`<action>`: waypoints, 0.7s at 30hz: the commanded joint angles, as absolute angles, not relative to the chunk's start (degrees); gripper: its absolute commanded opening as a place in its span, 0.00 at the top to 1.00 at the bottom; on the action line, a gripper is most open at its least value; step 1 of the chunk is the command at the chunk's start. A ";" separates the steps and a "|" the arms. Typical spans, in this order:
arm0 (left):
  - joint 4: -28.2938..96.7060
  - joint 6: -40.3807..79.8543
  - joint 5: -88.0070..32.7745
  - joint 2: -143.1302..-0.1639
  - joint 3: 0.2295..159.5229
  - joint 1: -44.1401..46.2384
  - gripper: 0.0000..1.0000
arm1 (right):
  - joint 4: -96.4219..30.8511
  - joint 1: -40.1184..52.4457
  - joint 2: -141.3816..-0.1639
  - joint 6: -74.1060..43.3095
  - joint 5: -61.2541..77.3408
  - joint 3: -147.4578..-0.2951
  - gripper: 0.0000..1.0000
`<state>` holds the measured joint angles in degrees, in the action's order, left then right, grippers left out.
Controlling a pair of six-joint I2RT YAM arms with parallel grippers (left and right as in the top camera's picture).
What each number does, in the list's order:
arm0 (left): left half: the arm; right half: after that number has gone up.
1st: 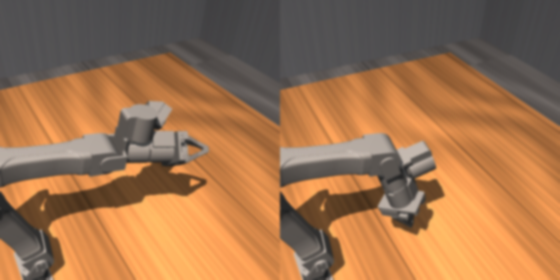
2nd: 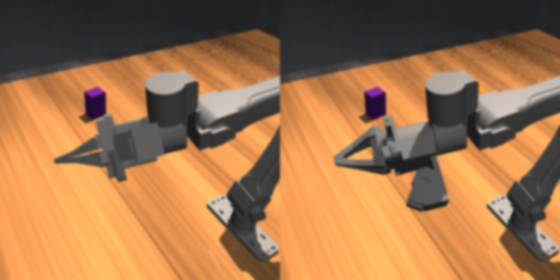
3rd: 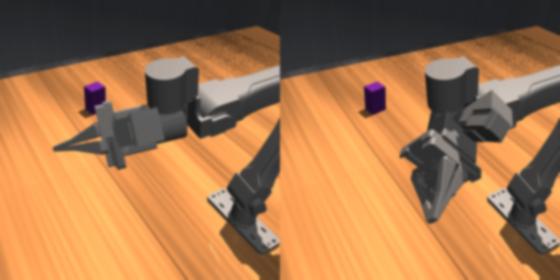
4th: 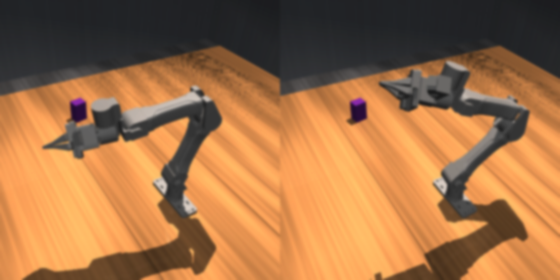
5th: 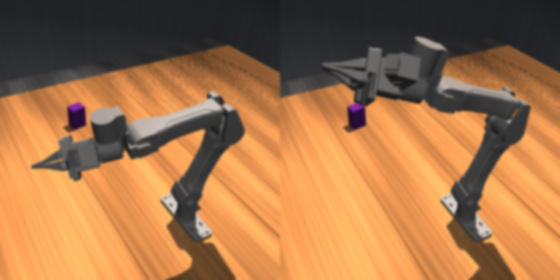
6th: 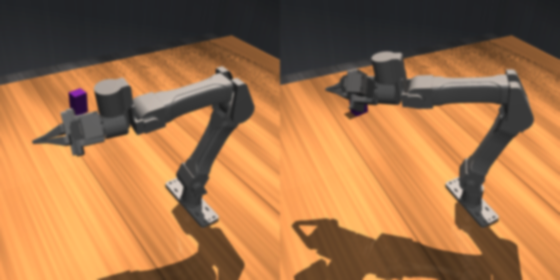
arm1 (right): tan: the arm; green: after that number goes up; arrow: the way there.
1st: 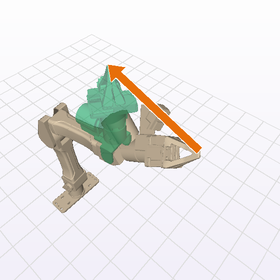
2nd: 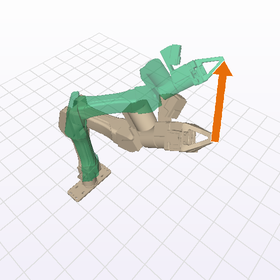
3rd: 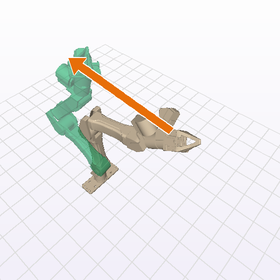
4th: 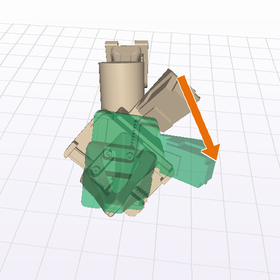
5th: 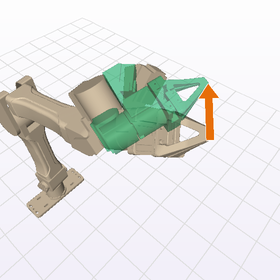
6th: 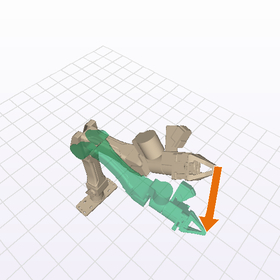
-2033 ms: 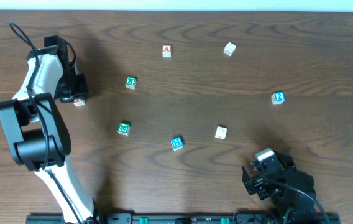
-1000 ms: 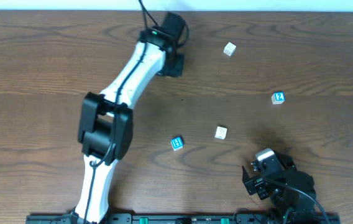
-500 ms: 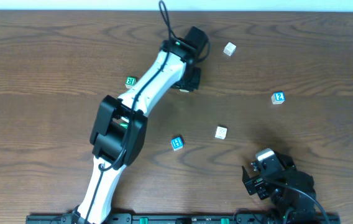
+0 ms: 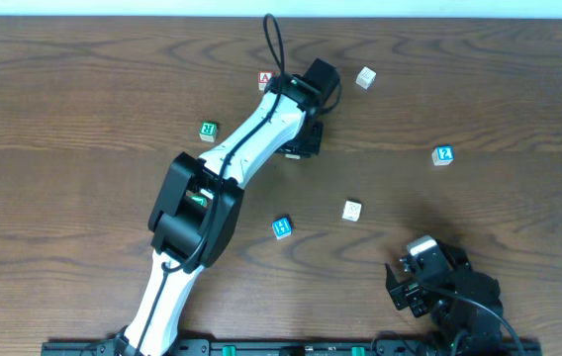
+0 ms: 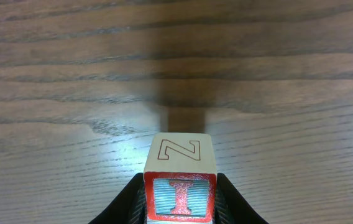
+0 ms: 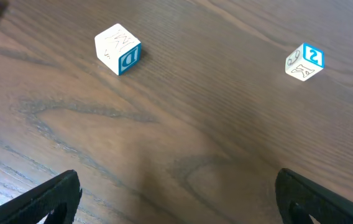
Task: Spell out Ai2
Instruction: 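Carry the red 'I' block right toward the red 'A' block, then set the 'I' block down beside the 'A' block and release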
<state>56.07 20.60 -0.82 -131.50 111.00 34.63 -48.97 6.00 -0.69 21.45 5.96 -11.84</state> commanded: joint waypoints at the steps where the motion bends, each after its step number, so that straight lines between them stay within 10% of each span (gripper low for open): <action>1: 56.07 21.15 0.60 -131.98 110.72 34.94 0.94 | -49.19 5.54 -0.32 21.91 6.42 -11.18 0.01; 21: 54.22 21.23 -1.61 -131.98 107.13 33.76 0.94 | -49.19 5.54 -0.32 21.91 6.42 -11.18 0.01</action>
<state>54.04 20.82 -0.93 -131.50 107.22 34.22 -48.95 6.00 -0.69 21.43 5.96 -11.84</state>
